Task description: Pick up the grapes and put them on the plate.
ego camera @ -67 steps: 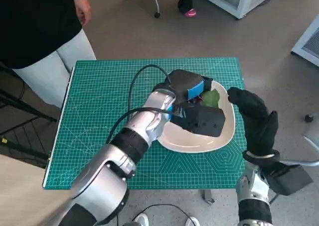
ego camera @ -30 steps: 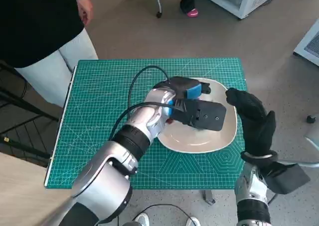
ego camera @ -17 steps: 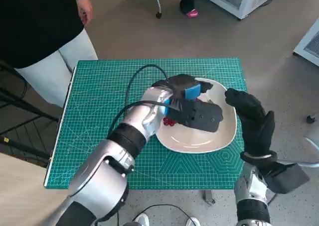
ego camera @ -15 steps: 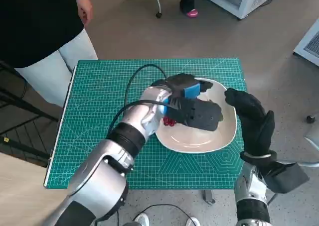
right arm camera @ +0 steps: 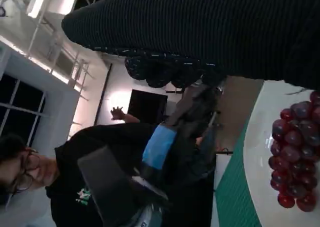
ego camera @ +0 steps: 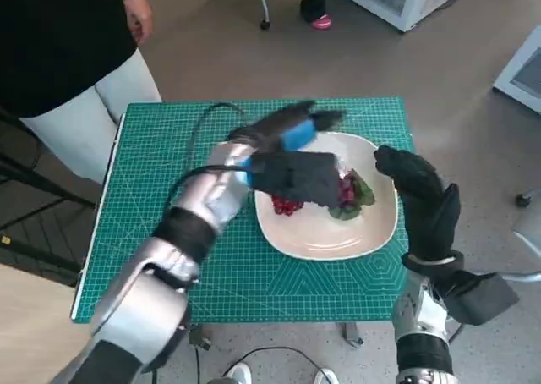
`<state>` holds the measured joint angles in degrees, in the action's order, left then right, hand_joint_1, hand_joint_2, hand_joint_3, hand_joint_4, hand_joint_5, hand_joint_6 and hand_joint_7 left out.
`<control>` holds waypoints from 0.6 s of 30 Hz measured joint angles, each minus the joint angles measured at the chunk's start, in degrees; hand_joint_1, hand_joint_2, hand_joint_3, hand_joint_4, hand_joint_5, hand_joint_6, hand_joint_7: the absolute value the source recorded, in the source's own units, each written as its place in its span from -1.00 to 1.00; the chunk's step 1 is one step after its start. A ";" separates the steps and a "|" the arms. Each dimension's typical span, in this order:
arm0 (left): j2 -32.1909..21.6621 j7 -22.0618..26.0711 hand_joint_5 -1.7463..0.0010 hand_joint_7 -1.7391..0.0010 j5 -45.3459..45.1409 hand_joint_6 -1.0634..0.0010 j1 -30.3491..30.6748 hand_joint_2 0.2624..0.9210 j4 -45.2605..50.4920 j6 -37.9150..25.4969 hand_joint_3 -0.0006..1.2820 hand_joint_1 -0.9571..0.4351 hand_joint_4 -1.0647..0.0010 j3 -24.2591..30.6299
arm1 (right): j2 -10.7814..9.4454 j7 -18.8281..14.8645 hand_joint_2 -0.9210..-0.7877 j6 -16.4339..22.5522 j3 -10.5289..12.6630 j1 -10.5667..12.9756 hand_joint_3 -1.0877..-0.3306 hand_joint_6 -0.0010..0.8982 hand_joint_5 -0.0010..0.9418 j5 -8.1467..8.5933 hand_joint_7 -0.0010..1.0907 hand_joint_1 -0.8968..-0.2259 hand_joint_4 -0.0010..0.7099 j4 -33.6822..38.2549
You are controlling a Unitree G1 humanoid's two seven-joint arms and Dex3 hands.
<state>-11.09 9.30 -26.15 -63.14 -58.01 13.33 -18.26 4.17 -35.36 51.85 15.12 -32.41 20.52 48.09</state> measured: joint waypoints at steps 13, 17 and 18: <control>-4.14 12.86 0.99 0.98 29.40 0.55 19.92 1.00 11.48 15.09 0.16 -0.45 0.75 18.97 | -0.38 0.05 -1.00 0.82 0.05 -1.18 0.45 -0.20 -0.99 -0.22 -0.24 0.46 0.46 1.37; -3.43 17.52 1.00 0.99 37.42 0.58 25.53 1.00 14.68 16.66 0.18 -0.46 0.80 23.42 | -0.54 0.22 -1.00 1.34 0.00 -2.02 0.46 -0.19 -0.99 -0.54 -0.25 0.46 0.47 2.48; -3.20 17.98 1.00 0.99 38.62 0.58 26.71 1.00 15.44 17.02 0.18 -0.46 0.81 24.24 | -0.56 0.29 -1.00 1.45 -0.02 -2.21 0.46 -0.19 -0.99 -0.58 -0.25 0.46 0.47 2.76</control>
<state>-14.29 27.28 12.47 -36.43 -42.57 30.35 5.98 3.62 -35.07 53.30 15.10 -34.62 19.94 50.85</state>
